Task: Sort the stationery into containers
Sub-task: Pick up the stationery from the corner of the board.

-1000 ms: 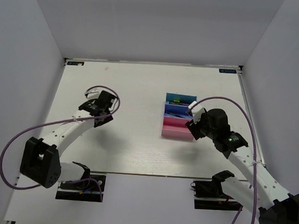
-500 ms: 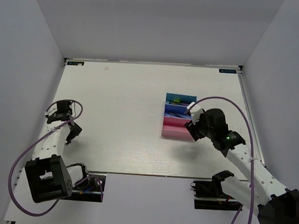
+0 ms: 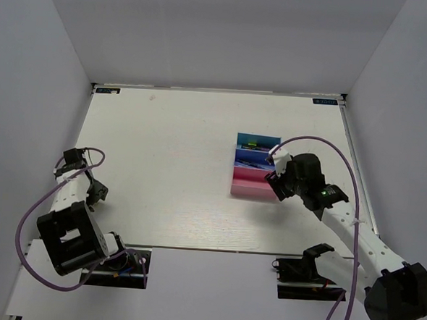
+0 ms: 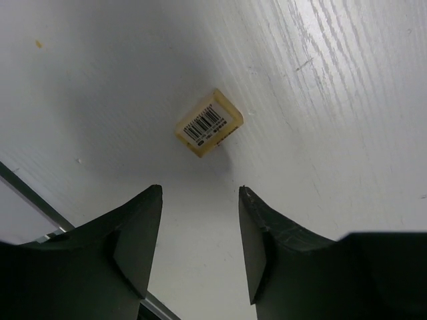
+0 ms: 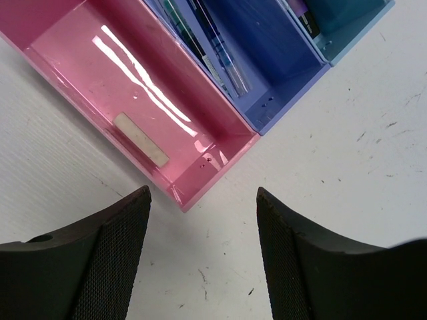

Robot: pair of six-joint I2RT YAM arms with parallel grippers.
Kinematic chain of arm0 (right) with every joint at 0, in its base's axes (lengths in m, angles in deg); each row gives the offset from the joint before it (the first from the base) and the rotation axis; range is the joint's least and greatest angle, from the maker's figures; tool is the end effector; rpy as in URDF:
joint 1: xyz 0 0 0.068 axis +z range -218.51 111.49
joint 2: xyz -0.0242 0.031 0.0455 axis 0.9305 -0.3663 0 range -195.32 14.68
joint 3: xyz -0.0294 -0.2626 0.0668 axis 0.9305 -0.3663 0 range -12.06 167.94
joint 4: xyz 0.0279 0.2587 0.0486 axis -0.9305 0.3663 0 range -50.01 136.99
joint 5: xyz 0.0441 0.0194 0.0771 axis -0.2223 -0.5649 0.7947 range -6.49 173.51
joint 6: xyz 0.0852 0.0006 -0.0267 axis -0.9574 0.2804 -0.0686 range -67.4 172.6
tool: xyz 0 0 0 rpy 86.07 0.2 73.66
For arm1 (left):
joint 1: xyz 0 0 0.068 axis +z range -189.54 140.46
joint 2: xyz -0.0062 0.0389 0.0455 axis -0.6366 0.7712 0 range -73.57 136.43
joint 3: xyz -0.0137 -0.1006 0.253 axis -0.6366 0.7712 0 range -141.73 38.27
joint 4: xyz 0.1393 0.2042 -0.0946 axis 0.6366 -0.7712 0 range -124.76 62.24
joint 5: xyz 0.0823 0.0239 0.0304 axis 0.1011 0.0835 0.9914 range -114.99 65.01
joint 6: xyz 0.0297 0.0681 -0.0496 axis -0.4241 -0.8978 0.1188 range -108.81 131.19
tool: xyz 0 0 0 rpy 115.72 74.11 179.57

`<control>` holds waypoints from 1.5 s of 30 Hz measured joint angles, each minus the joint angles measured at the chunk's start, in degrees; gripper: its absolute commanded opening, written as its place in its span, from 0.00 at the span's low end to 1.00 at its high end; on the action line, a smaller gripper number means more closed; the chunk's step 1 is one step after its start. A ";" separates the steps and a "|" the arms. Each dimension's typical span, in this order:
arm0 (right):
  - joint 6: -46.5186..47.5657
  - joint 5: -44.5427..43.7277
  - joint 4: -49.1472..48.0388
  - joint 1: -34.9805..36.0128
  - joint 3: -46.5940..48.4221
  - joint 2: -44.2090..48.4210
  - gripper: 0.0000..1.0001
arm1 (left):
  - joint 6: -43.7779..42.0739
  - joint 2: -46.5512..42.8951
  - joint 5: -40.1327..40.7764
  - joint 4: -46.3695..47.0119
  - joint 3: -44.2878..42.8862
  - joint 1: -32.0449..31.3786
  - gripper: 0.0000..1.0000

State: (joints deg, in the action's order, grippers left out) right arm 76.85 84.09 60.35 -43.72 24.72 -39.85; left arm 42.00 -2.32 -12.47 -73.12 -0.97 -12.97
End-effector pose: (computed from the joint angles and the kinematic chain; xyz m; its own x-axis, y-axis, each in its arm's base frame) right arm 0.2200 0.1025 0.2149 -0.3356 -0.6073 -0.7201 -0.6189 0.7185 -0.3175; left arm 0.1809 0.1096 0.1344 -0.5042 -0.8112 -0.2962 -0.8585 0.5082 0.0695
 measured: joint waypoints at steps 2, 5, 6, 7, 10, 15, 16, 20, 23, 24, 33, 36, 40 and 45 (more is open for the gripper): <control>-0.04 -0.04 0.00 -0.31 -0.04 -0.35 0.68 | -0.44 0.04 0.13 0.46 -0.02 0.63 0.62; -0.07 -0.02 -0.02 -0.81 -0.09 -0.50 0.68 | -0.81 0.81 0.37 0.63 -0.37 1.84 0.62; -0.07 -0.02 -0.02 -0.98 -0.09 -0.61 0.68 | -0.83 1.20 0.52 0.63 -0.57 2.16 0.62; -0.07 -0.02 -0.02 -1.14 -0.11 -0.68 0.68 | -0.81 1.55 0.70 0.74 -0.66 2.43 0.62; -0.07 0.02 -0.04 -1.66 -0.15 -0.70 0.68 | -0.76 1.73 1.55 0.96 -0.66 3.02 0.62; -0.07 0.44 -0.04 -2.36 -0.20 -0.70 0.68 | -0.37 2.32 2.64 2.51 -0.66 3.50 0.62; -0.07 0.52 -0.04 -2.60 -0.20 -0.70 0.68 | -0.35 2.58 2.71 2.97 -0.66 3.54 0.63; -0.07 1.11 -0.04 -3.45 -0.22 -0.70 0.68 | -0.35 4.42 2.82 4.07 -1.20 3.69 0.65; -0.07 1.18 -0.04 -3.80 -0.22 -0.70 0.68 | -0.37 6.03 2.73 4.85 -1.73 3.69 0.65; -0.07 1.20 -0.04 -3.85 -0.22 -0.70 0.68 | -0.37 6.36 2.60 5.22 -1.75 3.69 0.65; -0.13 1.60 -0.04 -4.79 -0.22 -0.72 0.68 | -0.87 8.74 0.46 7.02 -1.81 3.69 0.66; -0.22 2.01 -0.04 -5.16 -0.22 -0.79 0.68 | -1.09 9.38 0.15 7.28 -1.81 3.69 0.66; -0.28 2.34 -0.04 -5.35 -0.22 -1.11 0.68 | -1.27 9.55 0.07 7.89 -1.79 3.61 0.62; -0.33 2.62 -0.04 -5.79 -0.22 -1.11 0.69 | -1.25 9.53 0.00 8.68 -1.53 3.43 0.44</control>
State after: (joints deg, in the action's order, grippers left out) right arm 76.52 86.72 60.31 -49.51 24.50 -40.96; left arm 40.75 7.21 -12.47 -64.45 -2.50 -9.54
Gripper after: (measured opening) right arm 0.689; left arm 0.552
